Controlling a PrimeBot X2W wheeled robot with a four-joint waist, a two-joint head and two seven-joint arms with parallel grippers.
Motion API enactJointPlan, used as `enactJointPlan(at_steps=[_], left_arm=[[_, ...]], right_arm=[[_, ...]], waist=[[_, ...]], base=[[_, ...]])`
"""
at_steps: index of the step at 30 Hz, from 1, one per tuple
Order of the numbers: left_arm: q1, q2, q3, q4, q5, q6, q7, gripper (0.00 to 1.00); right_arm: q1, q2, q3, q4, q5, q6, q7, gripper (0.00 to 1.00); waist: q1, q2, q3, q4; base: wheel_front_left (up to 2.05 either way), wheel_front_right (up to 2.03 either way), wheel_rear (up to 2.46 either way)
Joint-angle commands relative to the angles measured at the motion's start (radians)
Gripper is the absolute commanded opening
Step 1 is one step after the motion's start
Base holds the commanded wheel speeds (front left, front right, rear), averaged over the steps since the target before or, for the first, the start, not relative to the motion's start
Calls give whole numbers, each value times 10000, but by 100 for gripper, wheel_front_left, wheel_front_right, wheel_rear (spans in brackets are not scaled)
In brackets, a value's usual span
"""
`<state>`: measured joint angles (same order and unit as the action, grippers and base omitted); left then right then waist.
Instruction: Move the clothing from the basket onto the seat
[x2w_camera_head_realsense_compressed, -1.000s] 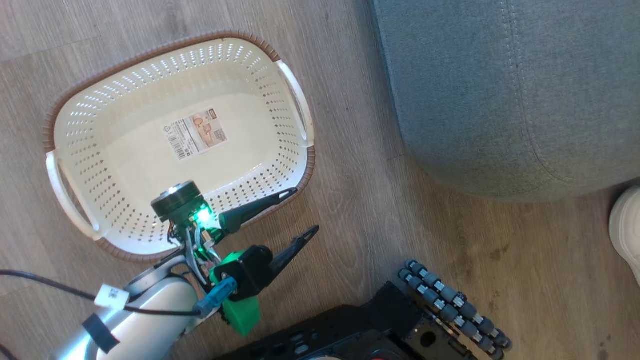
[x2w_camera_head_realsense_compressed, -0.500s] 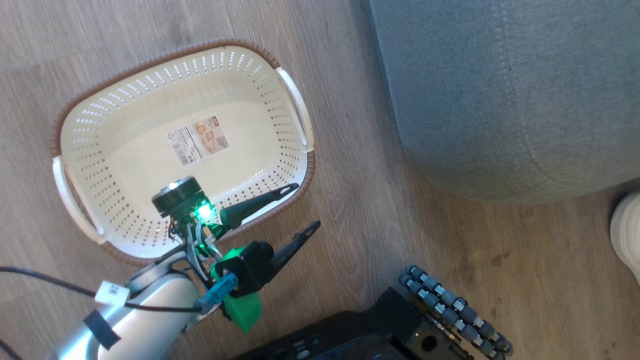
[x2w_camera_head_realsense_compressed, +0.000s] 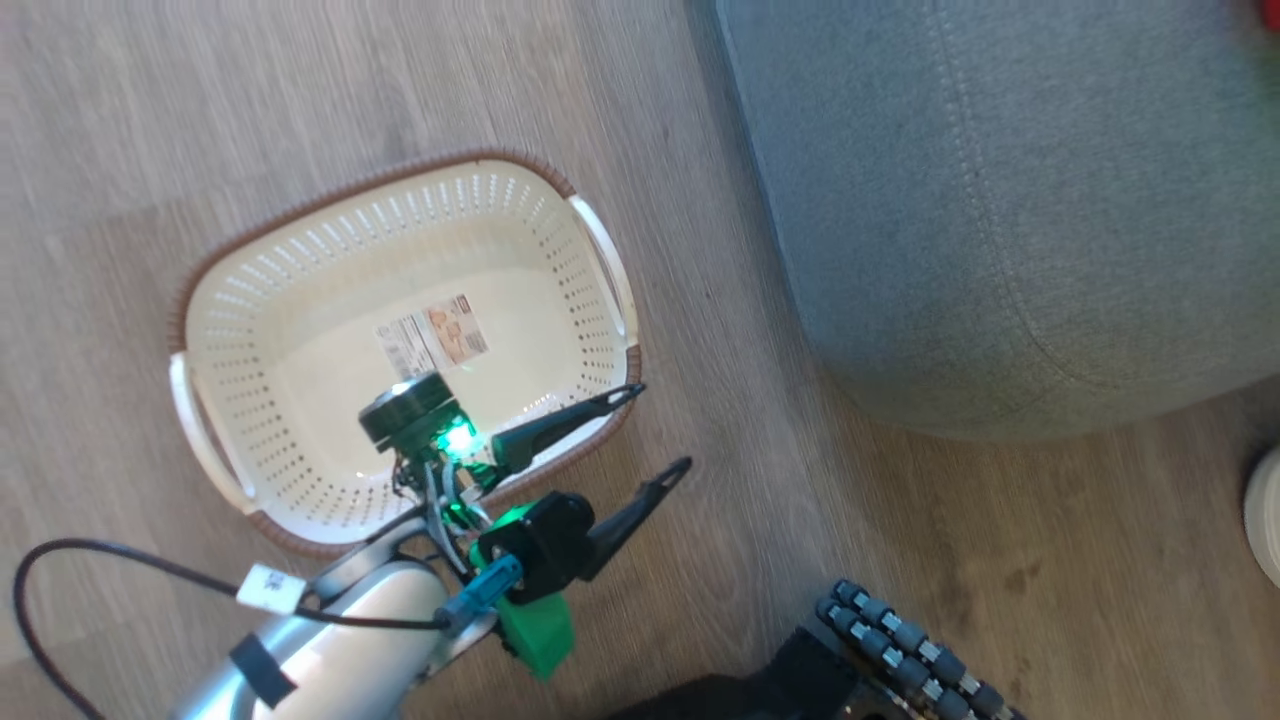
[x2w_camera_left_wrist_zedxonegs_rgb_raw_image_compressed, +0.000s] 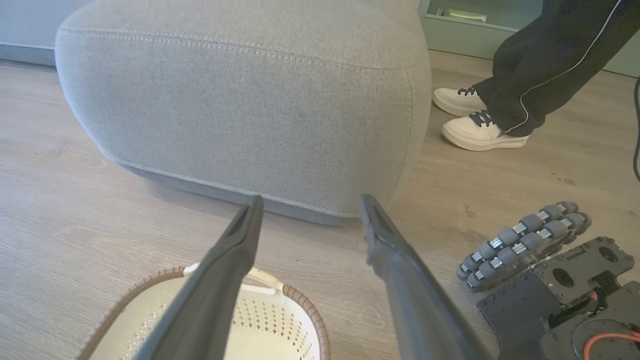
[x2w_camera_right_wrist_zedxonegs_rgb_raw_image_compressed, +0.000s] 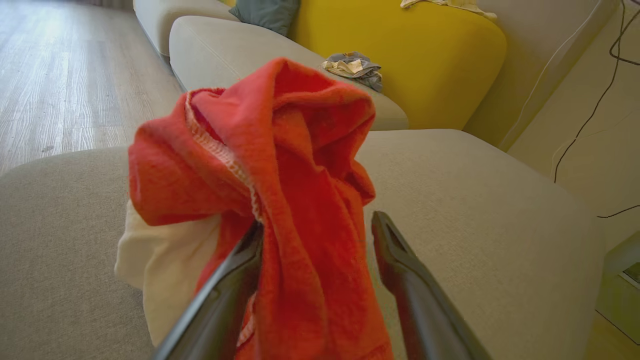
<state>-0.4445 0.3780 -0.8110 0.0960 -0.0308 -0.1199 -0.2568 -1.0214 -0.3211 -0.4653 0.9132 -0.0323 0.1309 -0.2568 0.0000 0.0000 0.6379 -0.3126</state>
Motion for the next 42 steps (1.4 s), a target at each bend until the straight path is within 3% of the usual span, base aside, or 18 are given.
enactJointPlan(at_steps=[1,16,26,32,38,42], left_arm=[[211,-148,262,-267,-87,30,-49,100],[740,-1184,511,24,-110,-14,-49,100],[1306,-1731,859,130,-109,-20,-49,100],[1653,-2052,1256,64,-141,64,-49,100],[2000,-2276,1911,-58,-188,205,-49,100],[2296,-2547,2862,-88,-437,404,-49,100]], right_arm=[[305,-352,26,-409,42,-2,-49,100],[2034,-802,425,-1578,893,-2,-49,100],[3242,-1153,756,-3194,2057,-2,-49,100],[3971,-823,609,-4783,2704,-2,-49,100],[4839,-361,1310,-6322,3110,-2,-49,100],[5590,59,2096,-7276,3394,-2,-49,100]], waist=[[0,0,-384,122],[0,0,-2162,629],[0,0,-3338,1004],[0,0,-3984,1292],[0,0,-4569,1713],[0,0,-4971,2202]], base=[[0,0,0],[0,0,0],[0,0,0],[0,0,0],[0,0,0],[0,0,0]])
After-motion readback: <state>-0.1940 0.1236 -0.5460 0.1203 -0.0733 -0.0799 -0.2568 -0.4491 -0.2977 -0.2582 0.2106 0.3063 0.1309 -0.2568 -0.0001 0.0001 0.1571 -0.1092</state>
